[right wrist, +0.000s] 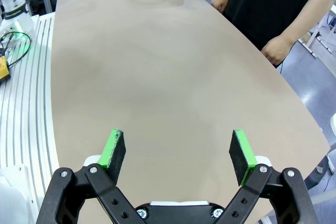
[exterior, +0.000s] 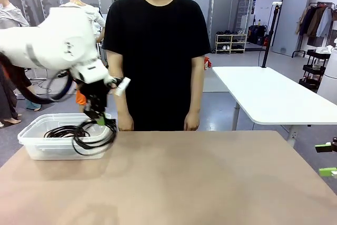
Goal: Organize and store the cables.
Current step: Place the USB Extension Cable into the Organizing box.
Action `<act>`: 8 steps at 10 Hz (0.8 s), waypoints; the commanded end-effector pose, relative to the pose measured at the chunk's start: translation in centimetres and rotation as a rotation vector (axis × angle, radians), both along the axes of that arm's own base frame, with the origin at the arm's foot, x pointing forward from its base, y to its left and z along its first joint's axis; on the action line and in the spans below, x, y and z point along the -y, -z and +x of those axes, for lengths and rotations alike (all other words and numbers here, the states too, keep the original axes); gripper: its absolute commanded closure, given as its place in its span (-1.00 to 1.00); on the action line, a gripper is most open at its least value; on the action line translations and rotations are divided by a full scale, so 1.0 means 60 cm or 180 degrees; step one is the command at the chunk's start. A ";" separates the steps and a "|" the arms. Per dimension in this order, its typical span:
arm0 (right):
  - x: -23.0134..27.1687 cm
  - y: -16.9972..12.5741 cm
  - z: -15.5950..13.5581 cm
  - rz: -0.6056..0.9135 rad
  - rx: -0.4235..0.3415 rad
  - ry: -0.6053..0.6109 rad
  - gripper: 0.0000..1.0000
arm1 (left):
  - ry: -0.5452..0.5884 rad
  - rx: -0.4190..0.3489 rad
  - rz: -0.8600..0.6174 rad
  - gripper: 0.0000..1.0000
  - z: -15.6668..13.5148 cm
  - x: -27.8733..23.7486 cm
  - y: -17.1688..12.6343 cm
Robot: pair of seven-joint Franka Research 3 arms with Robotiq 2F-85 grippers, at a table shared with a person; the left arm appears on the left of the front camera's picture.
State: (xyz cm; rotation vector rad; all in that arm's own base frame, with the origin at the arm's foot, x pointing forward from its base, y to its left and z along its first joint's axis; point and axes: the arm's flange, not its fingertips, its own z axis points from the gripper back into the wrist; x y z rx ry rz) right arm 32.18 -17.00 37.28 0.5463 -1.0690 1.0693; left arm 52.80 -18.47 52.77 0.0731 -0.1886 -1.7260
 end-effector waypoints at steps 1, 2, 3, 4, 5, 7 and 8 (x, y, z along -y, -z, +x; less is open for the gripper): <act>-0.001 -0.005 0.002 0.0035 -0.0010 0.0025 -1.00 | 0.0098 0.0179 0.0104 0.67 0.037 -0.079 -0.010; -0.001 -0.005 0.002 0.0035 -0.0010 0.0025 -1.00 | 0.0089 0.0285 0.0201 0.67 0.062 -0.126 -0.012; -0.001 -0.005 0.002 0.0035 -0.0010 0.0025 -1.00 | 0.0023 0.0430 0.0395 0.67 0.087 -0.166 -0.011; -0.001 -0.005 0.002 0.0035 -0.0010 0.0025 -1.00 | -0.0030 0.0436 0.0256 0.67 0.117 -0.199 -0.009; -0.001 -0.005 0.002 0.0035 -0.0010 0.0025 -1.00 | -0.0114 0.0517 0.0312 0.67 0.151 -0.230 -0.002; -0.001 -0.005 0.002 0.0035 -0.0010 0.0025 -1.00 | -0.0165 0.0408 0.0260 0.67 0.205 -0.271 0.013; -0.001 -0.005 0.002 0.0035 -0.0010 0.0025 -1.00 | -0.0205 0.0354 0.0287 0.67 0.229 -0.282 0.027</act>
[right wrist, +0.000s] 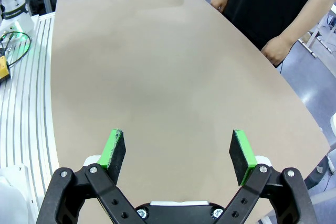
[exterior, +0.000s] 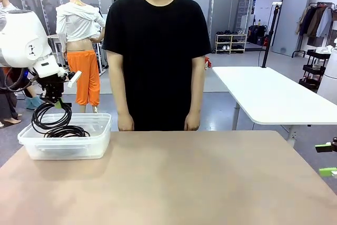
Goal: Organize and store the cables.
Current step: Place the USB Extension Cable into the Organizing box.
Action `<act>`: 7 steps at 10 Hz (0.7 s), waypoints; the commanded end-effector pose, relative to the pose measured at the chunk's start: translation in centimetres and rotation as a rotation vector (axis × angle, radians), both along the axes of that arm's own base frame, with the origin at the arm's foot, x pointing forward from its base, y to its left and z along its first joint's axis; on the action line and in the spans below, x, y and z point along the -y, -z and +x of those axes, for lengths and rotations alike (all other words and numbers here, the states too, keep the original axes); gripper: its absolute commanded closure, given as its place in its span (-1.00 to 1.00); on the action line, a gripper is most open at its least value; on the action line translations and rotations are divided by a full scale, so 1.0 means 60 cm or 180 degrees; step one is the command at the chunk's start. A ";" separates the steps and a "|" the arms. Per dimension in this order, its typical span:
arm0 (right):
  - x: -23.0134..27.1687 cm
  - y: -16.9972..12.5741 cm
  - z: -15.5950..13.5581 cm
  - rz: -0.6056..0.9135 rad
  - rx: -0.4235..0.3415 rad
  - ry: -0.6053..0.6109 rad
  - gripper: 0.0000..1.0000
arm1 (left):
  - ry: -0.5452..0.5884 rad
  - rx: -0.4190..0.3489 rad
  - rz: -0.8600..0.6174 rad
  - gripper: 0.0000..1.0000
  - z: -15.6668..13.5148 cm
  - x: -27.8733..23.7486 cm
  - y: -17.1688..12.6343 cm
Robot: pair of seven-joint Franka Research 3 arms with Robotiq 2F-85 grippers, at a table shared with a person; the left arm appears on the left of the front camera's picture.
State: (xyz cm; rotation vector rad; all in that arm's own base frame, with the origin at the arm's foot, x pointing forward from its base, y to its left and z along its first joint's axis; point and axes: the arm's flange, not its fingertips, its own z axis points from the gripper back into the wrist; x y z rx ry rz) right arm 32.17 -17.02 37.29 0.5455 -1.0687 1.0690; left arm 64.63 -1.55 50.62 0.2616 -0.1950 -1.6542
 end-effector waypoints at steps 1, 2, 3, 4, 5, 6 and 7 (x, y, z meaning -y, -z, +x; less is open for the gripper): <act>-0.001 -0.005 0.002 0.0037 -0.0009 0.0023 -1.00 | 0.0015 -0.0109 -0.0047 0.67 0.058 -0.005 0.010; -0.001 -0.005 0.002 0.0037 -0.0009 0.0023 -1.00 | -0.0004 -0.0133 -0.0040 0.67 0.074 -0.008 0.025; -0.001 -0.005 0.002 0.0037 -0.0009 0.0023 -1.00 | 0.0003 -0.0183 -0.0094 0.67 0.087 -0.011 0.041; -0.001 -0.005 0.002 0.0037 -0.0009 0.0023 -1.00 | -0.0046 -0.0229 -0.0077 0.67 0.099 -0.012 0.056; -0.001 -0.005 0.002 0.0037 -0.0009 0.0023 -1.00 | -0.0137 -0.0313 -0.0027 0.67 0.109 -0.011 0.073; -0.001 -0.005 0.002 0.0037 -0.0009 0.0023 -1.00 | -0.0123 -0.0395 -0.0049 0.67 0.118 -0.004 0.096; -0.001 -0.005 0.002 0.0037 -0.0009 0.0023 -1.00 | -0.0116 -0.0481 -0.0016 0.67 0.118 -0.002 0.109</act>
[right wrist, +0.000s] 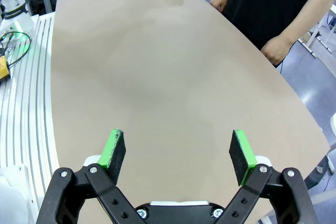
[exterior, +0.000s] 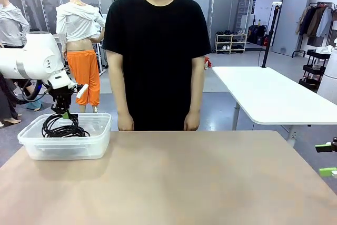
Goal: Organize and store the cables.
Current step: Place the USB Extension Cable into the Organizing box.
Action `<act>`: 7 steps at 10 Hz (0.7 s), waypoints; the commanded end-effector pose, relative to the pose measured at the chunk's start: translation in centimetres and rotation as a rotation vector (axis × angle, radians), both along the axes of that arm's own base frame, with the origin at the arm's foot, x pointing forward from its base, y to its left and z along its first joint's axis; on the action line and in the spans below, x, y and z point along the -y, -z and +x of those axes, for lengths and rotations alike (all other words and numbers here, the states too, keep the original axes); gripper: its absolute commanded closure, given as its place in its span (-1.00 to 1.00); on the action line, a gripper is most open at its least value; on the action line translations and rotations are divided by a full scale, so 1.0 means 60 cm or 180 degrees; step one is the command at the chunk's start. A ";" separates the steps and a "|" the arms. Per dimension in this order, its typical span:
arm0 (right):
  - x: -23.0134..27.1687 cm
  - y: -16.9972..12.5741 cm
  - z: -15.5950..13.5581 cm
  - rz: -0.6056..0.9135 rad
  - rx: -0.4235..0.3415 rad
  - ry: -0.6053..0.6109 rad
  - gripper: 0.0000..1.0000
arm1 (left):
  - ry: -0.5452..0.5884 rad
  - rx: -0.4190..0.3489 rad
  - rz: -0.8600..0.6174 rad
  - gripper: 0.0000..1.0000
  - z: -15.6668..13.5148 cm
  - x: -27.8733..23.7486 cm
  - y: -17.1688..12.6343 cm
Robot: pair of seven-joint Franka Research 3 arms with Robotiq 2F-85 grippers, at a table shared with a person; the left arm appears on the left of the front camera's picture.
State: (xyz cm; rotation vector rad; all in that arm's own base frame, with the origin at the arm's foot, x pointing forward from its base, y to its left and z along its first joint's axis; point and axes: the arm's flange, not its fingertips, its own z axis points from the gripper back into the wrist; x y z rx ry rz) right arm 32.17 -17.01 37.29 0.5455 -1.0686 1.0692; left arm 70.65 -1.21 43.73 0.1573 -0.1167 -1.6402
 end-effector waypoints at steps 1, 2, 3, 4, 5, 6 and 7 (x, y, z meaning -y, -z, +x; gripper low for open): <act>-0.001 -0.005 0.002 0.0038 -0.0009 0.0024 -1.00 | -0.0052 -0.0168 0.0026 0.35 0.016 0.005 -0.003; -0.001 -0.005 0.002 0.0038 -0.0009 0.0024 -1.00 | -0.0049 -0.0184 0.0036 0.08 0.013 0.006 -0.005; -0.001 -0.005 0.002 0.0038 -0.0009 0.0024 -1.00 | -0.0069 -0.0163 0.0008 -0.23 0.014 0.007 -0.007; -0.001 -0.005 0.002 0.0038 -0.0009 0.0024 -1.00 | -0.0061 -0.0163 0.0012 -0.49 0.010 0.008 -0.009; -0.001 -0.005 0.002 0.0038 -0.0009 0.0024 -1.00 | -0.0079 -0.0162 0.0008 -0.17 0.008 0.009 -0.010; -0.001 -0.005 0.002 0.0038 -0.0009 0.0024 -1.00 | -0.0083 -0.0171 -0.0008 -1.00 0.005 0.010 -0.009; -0.001 -0.005 0.002 0.0038 -0.0009 0.0024 -1.00 | -0.0099 -0.0173 -0.0001 -0.74 0.002 0.009 -0.007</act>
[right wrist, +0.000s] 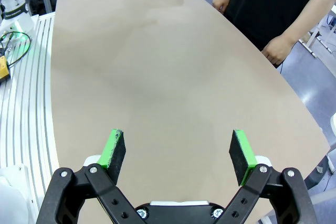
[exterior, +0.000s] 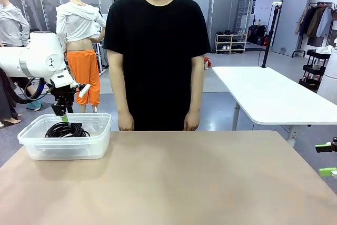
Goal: Organize and store the cables.
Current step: Place the USB Extension Cable into the Organizing box.
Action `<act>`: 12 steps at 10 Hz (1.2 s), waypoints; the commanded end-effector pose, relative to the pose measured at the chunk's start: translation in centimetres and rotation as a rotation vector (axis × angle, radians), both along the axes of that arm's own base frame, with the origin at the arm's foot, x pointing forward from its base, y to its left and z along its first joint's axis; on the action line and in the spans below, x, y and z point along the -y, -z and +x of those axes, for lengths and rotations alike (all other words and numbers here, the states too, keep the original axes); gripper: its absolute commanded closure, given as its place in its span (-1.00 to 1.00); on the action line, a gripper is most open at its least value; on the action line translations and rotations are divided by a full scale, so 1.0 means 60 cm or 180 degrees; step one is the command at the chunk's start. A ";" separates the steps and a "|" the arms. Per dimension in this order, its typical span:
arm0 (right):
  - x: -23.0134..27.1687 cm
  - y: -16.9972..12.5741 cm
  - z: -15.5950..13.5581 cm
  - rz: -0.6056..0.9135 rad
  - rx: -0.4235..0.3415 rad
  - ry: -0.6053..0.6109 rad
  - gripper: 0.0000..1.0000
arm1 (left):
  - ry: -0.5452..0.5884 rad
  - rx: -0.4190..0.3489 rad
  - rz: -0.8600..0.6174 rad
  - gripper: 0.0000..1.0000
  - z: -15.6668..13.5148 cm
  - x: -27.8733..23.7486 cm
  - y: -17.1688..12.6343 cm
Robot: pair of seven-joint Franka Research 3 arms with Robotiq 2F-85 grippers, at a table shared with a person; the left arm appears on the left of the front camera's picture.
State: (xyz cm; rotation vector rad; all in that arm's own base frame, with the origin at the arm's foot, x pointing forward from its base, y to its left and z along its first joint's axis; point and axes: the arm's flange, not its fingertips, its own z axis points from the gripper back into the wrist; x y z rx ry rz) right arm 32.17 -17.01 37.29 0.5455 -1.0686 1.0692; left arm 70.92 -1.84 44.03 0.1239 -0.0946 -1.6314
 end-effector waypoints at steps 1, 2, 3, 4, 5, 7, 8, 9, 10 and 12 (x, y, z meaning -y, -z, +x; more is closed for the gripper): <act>-0.001 -0.005 0.002 0.0038 -0.0009 0.0024 -1.00 | -0.0085 -0.0058 0.0018 -1.00 -0.006 -0.001 -0.002; -0.001 -0.005 0.002 0.0038 -0.0009 0.0024 -1.00 | -0.0106 -0.0044 0.0018 -1.00 -0.009 -0.002 -0.003; -0.001 -0.005 0.002 0.0038 -0.0009 0.0024 -1.00 | -0.0139 -0.0023 0.0041 -1.00 -0.013 -0.001 -0.003; -0.001 -0.005 0.002 0.0038 -0.0009 0.0024 -1.00 | -0.0233 0.0018 0.0043 -1.00 -0.018 -0.003 -0.008; -0.001 -0.005 0.002 0.0038 -0.0009 0.0024 -1.00 | -0.0287 0.0031 0.0005 -0.93 -0.029 -0.003 -0.013; -0.001 -0.005 0.002 0.0038 -0.0009 0.0024 -1.00 | -0.0122 0.0007 -0.0007 -0.93 -0.001 -0.001 -0.003; -0.001 -0.005 0.002 0.0038 -0.0009 0.0024 -1.00 | -0.0122 0.0007 -0.0007 -0.93 -0.001 -0.001 -0.003; -0.001 -0.005 0.002 0.0038 -0.0009 0.0024 -1.00 | -0.0122 0.0007 -0.0007 -0.93 -0.001 -0.001 -0.003; -0.001 -0.005 0.002 0.0038 -0.0009 0.0024 -1.00 | -0.0122 0.0007 -0.0007 -0.93 -0.001 -0.001 -0.003; -0.001 -0.005 0.002 0.0038 -0.0009 0.0024 -1.00 | -0.0122 0.0007 -0.0007 -0.93 -0.001 -0.001 -0.003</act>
